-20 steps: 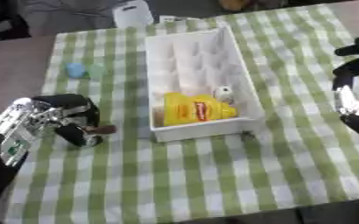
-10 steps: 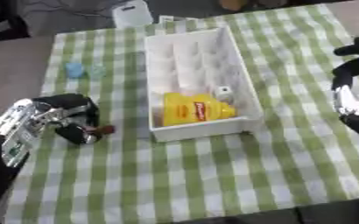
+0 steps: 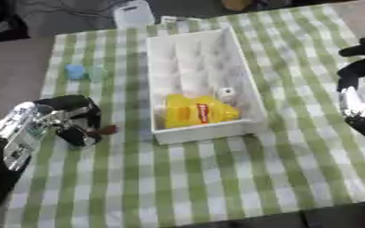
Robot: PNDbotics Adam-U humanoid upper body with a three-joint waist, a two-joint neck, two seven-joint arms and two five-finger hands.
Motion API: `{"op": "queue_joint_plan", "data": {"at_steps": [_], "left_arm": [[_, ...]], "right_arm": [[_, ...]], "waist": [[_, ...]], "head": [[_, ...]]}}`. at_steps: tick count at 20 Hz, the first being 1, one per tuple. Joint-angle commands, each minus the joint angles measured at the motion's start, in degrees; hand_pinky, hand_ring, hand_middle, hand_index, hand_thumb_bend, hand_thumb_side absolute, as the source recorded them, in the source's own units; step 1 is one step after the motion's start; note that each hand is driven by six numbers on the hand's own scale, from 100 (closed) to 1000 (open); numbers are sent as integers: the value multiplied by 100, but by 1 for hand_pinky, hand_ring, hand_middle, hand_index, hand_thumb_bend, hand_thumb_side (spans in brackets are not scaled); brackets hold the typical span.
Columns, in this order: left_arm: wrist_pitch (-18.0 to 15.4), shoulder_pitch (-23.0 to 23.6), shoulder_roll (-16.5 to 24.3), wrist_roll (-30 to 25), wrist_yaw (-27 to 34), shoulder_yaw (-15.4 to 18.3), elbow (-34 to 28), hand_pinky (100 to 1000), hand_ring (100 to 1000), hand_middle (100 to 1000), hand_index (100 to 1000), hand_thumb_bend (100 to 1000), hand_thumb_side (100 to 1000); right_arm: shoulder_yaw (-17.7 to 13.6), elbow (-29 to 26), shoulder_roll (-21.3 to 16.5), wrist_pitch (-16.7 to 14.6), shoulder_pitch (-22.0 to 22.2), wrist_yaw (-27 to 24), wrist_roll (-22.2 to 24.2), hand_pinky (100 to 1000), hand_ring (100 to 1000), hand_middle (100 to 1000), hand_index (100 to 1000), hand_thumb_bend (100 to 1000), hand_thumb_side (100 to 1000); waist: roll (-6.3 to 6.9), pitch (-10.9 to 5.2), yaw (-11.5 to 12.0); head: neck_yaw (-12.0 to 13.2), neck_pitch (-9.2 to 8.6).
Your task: Pick up objects on the table and place them in the box.
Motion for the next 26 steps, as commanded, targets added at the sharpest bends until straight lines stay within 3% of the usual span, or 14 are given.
{"op": "queue_joint_plan", "data": {"at_steps": [1,14,18,26], "left_arm": [[-92,-94,79,-60,-67,-2,28,771,753,530,640,403,188],[-221,-104,29,-1,-275,-82,210,769,746,520,628,399,168],[-188,-93,-25,96,-343,-78,304,755,703,476,573,350,100],[-94,-75,-102,473,-358,-65,396,731,611,369,463,225,107]], "right_arm": [[-15,-136,-105,-17,-71,-37,1,564,609,727,940,100,515],[-11,-136,-101,-20,-74,-32,5,564,609,726,940,100,516],[-9,-136,-96,-25,-81,-29,1,564,610,727,940,100,517],[-10,-136,-90,-30,-86,-21,-8,564,610,727,940,100,516]], "waist": [[49,-113,-3],[44,-102,3],[33,-88,0],[18,-75,4]], "head": [[-7,-12],[-8,-12],[-5,-12],[-9,-12]]}}
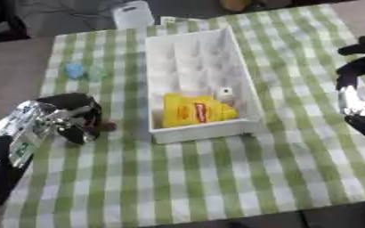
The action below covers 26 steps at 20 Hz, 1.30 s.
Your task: Pick up objects on the table and place them in the box.
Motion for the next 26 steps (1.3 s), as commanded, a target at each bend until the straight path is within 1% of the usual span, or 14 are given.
{"op": "queue_joint_plan", "data": {"at_steps": [1,2,3,4,7,13,14,17,18,21,26], "left_arm": [[37,23,6,118,-53,-30,141,731,611,369,463,225,107],[40,22,6,134,-47,-29,149,731,611,369,463,225,107],[41,22,6,144,-43,-29,154,724,582,332,424,187,112],[38,22,11,143,-27,-21,156,720,575,321,412,180,114],[24,7,40,101,34,2,138,718,571,313,404,173,115],[-91,-211,274,-182,165,-14,14,723,575,318,409,190,115],[-122,-271,334,-242,192,-31,-1,727,578,323,413,207,115],[-230,-445,490,-448,306,-75,-22,727,579,324,414,209,114],[-268,-507,549,-511,327,-117,-23,730,580,328,418,235,114],[-447,-762,714,-748,415,-235,32,731,579,328,417,253,112],[-657,-1042,844,-1085,490,-288,43,734,579,326,416,271,111]], "right_arm": [[-11,-136,-90,-12,-44,-13,-7,564,610,727,940,100,516],[-11,-136,-90,-12,-44,-13,-6,564,610,727,940,100,516],[-11,-136,-90,-12,-44,-13,-6,564,610,727,940,100,517],[-12,-136,-90,-10,-41,-12,-6,564,610,727,940,100,517],[-13,-136,-91,-6,-37,-10,-6,564,610,727,940,100,517],[-14,-136,-106,2,-15,-12,-5,564,610,726,940,100,518],[-14,-136,-111,4,-12,-13,-3,564,610,726,940,100,518],[-14,-136,-120,13,0,-14,2,564,609,726,940,100,519],[-10,-136,-128,14,7,-14,6,564,609,726,940,100,519],[-6,-136,-144,20,24,-16,12,563,609,726,940,100,521],[-7,-136,-157,26,43,-16,17,563,609,726,940,100,521]], "waist": [[18,-75,-4],[19,-75,-4],[19,-75,-3],[22,-77,-2],[27,-82,-2],[47,-113,-3],[55,-122,-5],[72,-140,-4],[83,-153,-11],[102,-179,-17],[122,-202,-21]], "head": [[1,-12],[1,-12],[0,-12],[-3,-12],[-15,-12],[-32,-12],[-34,-12],[-48,-12],[-49,-12],[-58,-12],[-76,-12]]}}
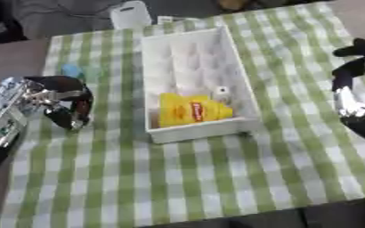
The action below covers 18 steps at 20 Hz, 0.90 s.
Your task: Pick up objects on the table and place them in the box.
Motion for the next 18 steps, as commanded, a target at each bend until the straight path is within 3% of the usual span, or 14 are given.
{"op": "queue_joint_plan", "data": {"at_steps": [1,13,14,18], "left_arm": [[-92,-175,273,-169,56,17,-59,734,579,326,416,271,111],[-273,-470,346,-376,62,-60,-28,736,573,315,406,288,113],[-279,-483,342,-378,49,-65,-25,720,492,275,375,292,114],[-325,-555,302,-393,-37,-87,10,690,418,263,365,286,114]], "right_arm": [[-31,-136,-151,14,-13,-16,3,563,609,726,940,100,521],[-33,-136,-169,26,3,-35,8,563,609,726,939,100,525],[-32,-136,-170,26,2,-36,9,563,609,726,939,100,527],[-27,-136,-171,24,3,-38,19,563,609,726,940,100,526]], "waist": [[68,-203,4],[96,-236,-10],[97,-238,-13],[101,-244,-22]], "head": [[-18,-13],[-32,-13],[-35,-13],[-47,-13]]}}
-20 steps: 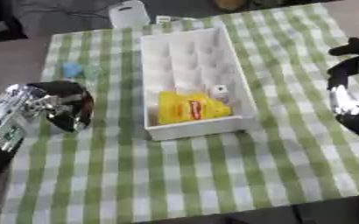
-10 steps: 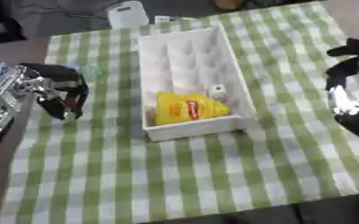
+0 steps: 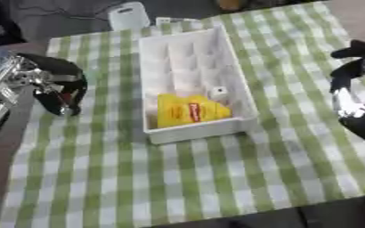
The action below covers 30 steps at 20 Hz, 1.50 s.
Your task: Pick up objects on the table and place them in the box.
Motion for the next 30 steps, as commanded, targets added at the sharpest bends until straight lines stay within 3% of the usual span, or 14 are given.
{"op": "queue_joint_plan", "data": {"at_steps": [1,2,3,6,16,23,30], "left_arm": [[-39,-154,153,-4,-61,32,-18,690,418,263,365,286,114],[-46,-160,148,-2,-70,31,-11,690,418,263,365,286,114],[-50,-188,123,4,-74,29,-10,665,354,258,361,281,115],[-49,-258,61,19,-83,26,4,660,336,255,359,277,114],[-90,-691,-164,16,-202,30,10,657,328,252,357,285,115],[-167,-1210,-548,55,-454,54,-31,667,327,250,357,300,101],[-24,-1642,-1057,145,-782,173,76,672,326,247,354,288,100]], "right_arm": [[-28,-136,-132,3,-38,-27,0,563,609,726,940,100,526],[-29,-136,-132,3,-38,-27,-1,563,609,726,940,100,526],[-30,-136,-135,3,-39,-28,-2,563,609,726,940,100,524],[-33,-136,-138,4,-40,-34,-3,563,609,726,940,100,524],[-29,-136,-152,-3,-26,-54,14,564,609,726,940,100,520],[-13,-136,-171,-11,-13,-76,40,565,610,727,940,100,519],[11,-136,-183,-25,-23,-94,73,565,610,727,941,100,518]], "waist": [[74,-220,-3],[74,-220,-4],[74,-225,-10],[76,-232,-19],[81,-278,-73],[95,-335,-154],[121,-369,-311]], "head": [[-5,-13],[-7,-13],[-10,-13],[-15,-13],[-50,-13],[-62,-13],[-58,-13]]}}
